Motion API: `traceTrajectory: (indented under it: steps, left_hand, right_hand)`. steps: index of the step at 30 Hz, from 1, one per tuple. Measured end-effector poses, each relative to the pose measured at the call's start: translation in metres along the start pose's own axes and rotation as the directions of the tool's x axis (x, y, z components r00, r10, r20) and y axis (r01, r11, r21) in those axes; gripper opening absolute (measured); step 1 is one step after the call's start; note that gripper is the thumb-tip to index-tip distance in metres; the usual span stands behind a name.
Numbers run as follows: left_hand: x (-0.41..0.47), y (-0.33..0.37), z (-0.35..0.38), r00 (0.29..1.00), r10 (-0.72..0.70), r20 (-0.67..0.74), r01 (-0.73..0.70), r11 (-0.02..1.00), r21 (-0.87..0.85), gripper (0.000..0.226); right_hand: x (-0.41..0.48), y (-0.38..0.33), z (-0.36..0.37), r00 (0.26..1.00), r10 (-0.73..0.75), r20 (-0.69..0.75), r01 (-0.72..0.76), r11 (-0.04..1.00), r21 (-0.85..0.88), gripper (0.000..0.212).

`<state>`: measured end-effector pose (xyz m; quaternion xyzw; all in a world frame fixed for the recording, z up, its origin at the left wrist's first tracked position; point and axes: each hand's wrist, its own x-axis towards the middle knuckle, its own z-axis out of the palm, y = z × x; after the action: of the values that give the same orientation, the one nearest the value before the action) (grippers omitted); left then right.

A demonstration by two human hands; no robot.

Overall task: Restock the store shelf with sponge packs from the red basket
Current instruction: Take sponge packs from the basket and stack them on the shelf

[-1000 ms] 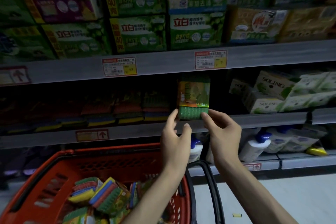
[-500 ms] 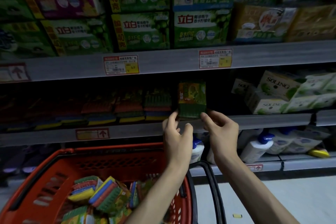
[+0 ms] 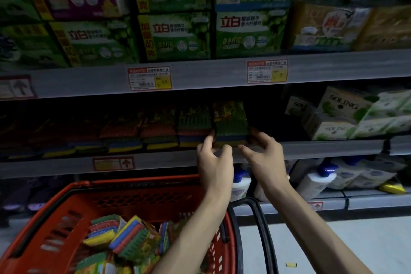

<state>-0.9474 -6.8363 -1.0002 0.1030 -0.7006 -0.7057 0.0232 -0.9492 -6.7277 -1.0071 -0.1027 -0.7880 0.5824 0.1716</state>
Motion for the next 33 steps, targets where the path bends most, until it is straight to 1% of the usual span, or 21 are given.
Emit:
traceTrajectory:
  steps: [2, 4, 7, 9, 12, 14, 16, 22, 25, 28, 33]
  left_hand:
    - [0.001, 0.0, 0.002, 1.0, 0.011, -0.008, -0.011, 1.0, -0.001, 0.054]
    - [0.002, 0.002, 0.002, 1.0, 0.007, -0.017, -0.007, 1.0, -0.005, 0.055]
    - [0.003, 0.003, -0.001, 1.0, 0.002, -0.022, -0.002, 0.999, -0.033, 0.044]
    - [0.003, 0.002, -0.006, 0.999, 0.021, -0.028, -0.022, 0.999, -0.037, 0.036]
    - [0.004, -0.001, -0.016, 0.999, 0.028, -0.04, -0.029, 0.999, -0.022, 0.034]
    - [0.004, -0.002, -0.023, 0.998, 0.031, -0.055, -0.032, 0.999, -0.014, 0.034]
    - [0.006, -0.004, -0.029, 0.996, 0.04, -0.078, -0.04, 0.999, -0.003, 0.032]
    - [0.008, -0.006, -0.039, 0.993, 0.068, -0.096, -0.063, 0.997, 0.047, 0.028]
    - [0.007, -0.006, -0.044, 0.992, 0.088, -0.094, -0.08, 0.994, 0.08, 0.028]
    - [0.007, -0.007, -0.051, 0.989, 0.109, -0.098, -0.098, 0.989, 0.108, 0.028]
    - [0.011, -0.011, -0.063, 0.983, 0.137, -0.12, -0.118, 0.981, 0.155, 0.028]
  right_hand:
    - [0.002, 0.001, -0.001, 1.0, 0.013, 0.021, -0.014, 0.999, 0.034, 0.038]
    - [0.002, 0.0, -0.001, 0.999, 0.009, 0.031, -0.01, 0.999, 0.033, 0.038]
    - [0.004, 0.001, -0.002, 0.999, 0.009, 0.037, -0.01, 1.0, 0.026, 0.044]
    - [0.004, 0.001, -0.003, 0.999, 0.038, 0.029, -0.04, 0.997, 0.066, 0.047]
    - [0.004, 0.0, -0.005, 0.997, 0.072, 0.01, -0.073, 0.986, 0.15, 0.047]
    - [0.002, 0.001, -0.006, 0.997, 0.081, 0.018, -0.083, 0.983, 0.163, 0.047]
    - [0.001, 0.002, -0.004, 0.996, 0.082, 0.037, -0.086, 0.986, 0.139, 0.046]
    - [0.0, 0.001, -0.002, 0.999, 0.024, 0.041, -0.026, 0.999, 0.045, 0.047]
    - [0.001, 0.0, -0.003, 0.999, 0.026, 0.034, -0.028, 0.999, 0.041, 0.05]
    - [0.001, 0.002, -0.001, 0.999, 0.035, 0.035, -0.036, 0.998, 0.045, 0.059]
    - [0.003, 0.002, 0.001, 0.998, 0.039, 0.057, -0.04, 0.999, 0.024, 0.059]
